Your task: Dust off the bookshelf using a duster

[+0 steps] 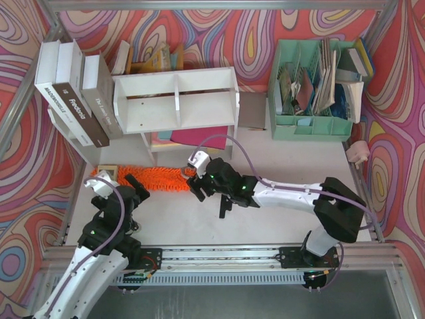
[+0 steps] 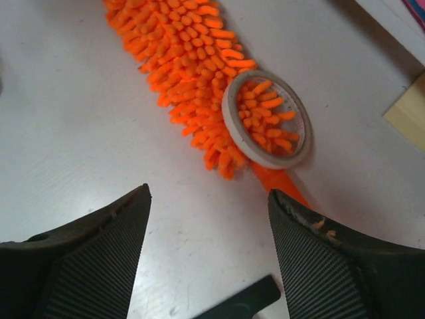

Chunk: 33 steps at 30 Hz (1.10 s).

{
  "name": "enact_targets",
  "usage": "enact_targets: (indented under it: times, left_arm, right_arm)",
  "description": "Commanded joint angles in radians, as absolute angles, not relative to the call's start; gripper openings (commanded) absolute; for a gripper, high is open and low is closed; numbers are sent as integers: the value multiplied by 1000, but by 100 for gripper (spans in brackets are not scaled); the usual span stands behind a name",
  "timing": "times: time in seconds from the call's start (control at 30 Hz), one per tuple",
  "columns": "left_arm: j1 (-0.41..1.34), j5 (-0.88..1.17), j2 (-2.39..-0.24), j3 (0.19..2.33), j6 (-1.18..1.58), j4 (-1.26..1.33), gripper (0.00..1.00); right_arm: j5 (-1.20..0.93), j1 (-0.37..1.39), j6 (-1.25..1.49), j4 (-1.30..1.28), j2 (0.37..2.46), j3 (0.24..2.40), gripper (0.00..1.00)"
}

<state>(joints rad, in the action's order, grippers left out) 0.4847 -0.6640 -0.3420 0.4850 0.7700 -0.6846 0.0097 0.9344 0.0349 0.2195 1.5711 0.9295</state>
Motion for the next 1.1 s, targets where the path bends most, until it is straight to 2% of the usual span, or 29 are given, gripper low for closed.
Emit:
enact_targets:
  times: [0.0, 0.53, 1.07]
  left_arm:
    - [488, -644, -312, 452, 739, -662, 98]
    - [488, -613, -281, 416, 711, -643, 98]
    - [489, -596, -262, 406, 702, -636, 98]
  right_arm:
    - [96, 942, -19, 263, 1640, 990, 66]
    - [129, 942, -75, 227, 1869, 1158, 51]
    - [156, 940, -107, 208, 1947, 1213, 40]
